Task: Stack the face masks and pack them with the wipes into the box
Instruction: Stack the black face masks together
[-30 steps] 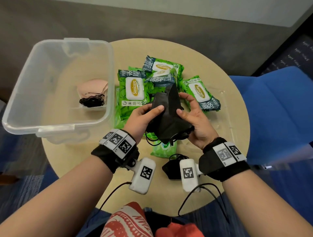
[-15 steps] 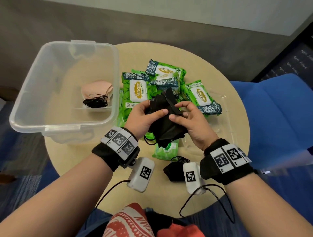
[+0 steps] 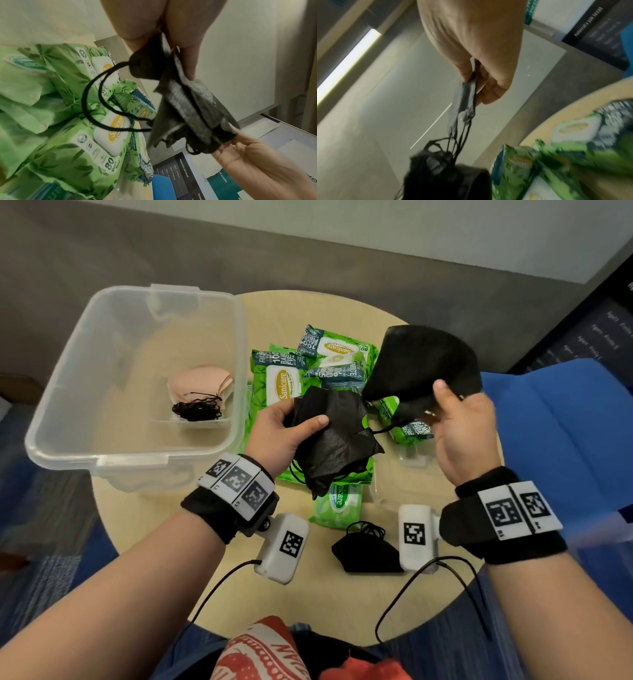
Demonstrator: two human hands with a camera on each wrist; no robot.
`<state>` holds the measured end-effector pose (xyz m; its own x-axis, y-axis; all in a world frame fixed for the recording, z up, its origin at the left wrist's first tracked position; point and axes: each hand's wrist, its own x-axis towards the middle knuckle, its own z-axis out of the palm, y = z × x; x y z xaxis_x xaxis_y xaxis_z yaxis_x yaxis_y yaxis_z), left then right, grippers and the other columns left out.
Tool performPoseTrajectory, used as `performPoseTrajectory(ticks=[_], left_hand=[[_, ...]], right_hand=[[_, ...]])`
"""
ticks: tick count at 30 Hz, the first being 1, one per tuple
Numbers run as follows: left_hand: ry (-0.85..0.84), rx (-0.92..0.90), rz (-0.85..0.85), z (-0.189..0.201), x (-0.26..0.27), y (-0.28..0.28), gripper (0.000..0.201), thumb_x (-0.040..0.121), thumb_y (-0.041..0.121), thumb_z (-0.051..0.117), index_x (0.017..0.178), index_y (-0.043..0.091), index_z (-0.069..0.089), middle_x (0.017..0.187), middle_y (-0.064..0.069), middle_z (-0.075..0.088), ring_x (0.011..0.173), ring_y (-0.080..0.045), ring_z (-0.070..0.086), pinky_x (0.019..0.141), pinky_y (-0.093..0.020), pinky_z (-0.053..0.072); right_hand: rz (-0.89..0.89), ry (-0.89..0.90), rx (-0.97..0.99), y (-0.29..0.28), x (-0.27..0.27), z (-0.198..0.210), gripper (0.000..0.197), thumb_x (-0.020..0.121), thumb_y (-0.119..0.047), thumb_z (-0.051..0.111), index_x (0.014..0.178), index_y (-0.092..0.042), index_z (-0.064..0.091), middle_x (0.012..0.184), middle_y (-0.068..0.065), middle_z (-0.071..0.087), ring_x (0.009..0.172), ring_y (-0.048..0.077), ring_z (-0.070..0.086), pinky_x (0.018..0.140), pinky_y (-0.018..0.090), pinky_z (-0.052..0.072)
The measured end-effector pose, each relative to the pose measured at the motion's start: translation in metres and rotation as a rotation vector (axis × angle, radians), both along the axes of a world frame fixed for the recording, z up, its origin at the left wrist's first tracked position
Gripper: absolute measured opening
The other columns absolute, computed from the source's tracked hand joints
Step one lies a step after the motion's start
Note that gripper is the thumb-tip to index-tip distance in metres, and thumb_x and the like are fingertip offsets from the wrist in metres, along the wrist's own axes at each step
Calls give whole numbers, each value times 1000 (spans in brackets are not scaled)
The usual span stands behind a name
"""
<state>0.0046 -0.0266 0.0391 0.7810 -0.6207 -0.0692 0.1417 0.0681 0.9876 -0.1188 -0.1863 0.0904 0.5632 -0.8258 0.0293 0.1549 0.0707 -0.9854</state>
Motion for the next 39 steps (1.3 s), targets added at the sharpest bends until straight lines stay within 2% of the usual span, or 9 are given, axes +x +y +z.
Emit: performPoseTrajectory(ticks=[7,11,13,17,20,26,30,34,39], left_hand=[[-79,53,57,2,3,-5,17,80,5,70,92,16,65,83,3,67,73,-6,64,77,-27,54],[-138,133,78,-2,7,-6,19,77,18,73,95,17,67,91,-6,71,87,-23,67,85,-43,54],[-171,202,107,-5,11,-4,28,75,23,73,100,11,68,94,-9,71,90,-25,68,84,-44,54],[-266,349,193,-13,20,3,23,82,15,70,104,6,68,96,-10,70,92,-26,66,81,-33,52],[-267,348,205,-13,18,4,25,83,14,68,107,5,67,99,-11,70,92,-24,65,80,-30,50],[-145,125,40,-2,7,-4,7,83,16,67,90,14,68,83,-2,68,80,-16,61,76,-33,51],[-63,-2,-55,8,3,-2,14,90,5,57,81,13,64,64,9,64,61,-4,53,57,-18,44],[-56,-28,-105,10,3,3,17,93,5,52,85,12,65,63,11,67,58,0,56,55,-14,46],[-5,-55,-156,16,-1,2,14,93,4,51,92,8,65,68,8,69,62,-3,62,59,-17,51]], right_hand=[[-132,70,-617,20,0,18,15,79,-18,66,79,-28,55,78,-10,58,73,7,56,70,26,49],[63,32,-1042,43,5,6,10,74,-6,65,72,-9,55,82,1,56,76,14,54,72,18,43],[88,71,-983,44,7,3,10,71,-6,64,75,-9,55,81,-1,59,76,13,56,71,18,44],[-284,180,-755,18,5,5,13,77,-17,63,77,-18,50,69,-20,50,62,-6,51,63,13,40],[-375,208,-824,10,5,4,12,79,-16,62,76,-16,50,65,-15,49,59,8,49,62,19,41],[148,311,-1077,47,17,-20,13,62,-5,66,73,-5,59,89,11,58,81,18,53,71,21,44],[432,462,-1084,56,17,-30,33,73,-42,59,78,-10,63,101,7,50,94,23,53,82,35,44],[385,340,-727,52,16,-16,41,83,-49,46,90,-11,62,92,1,56,87,13,53,79,26,42],[265,507,-729,42,26,-11,49,75,-25,75,121,-20,57,106,0,46,100,14,48,91,25,40]])
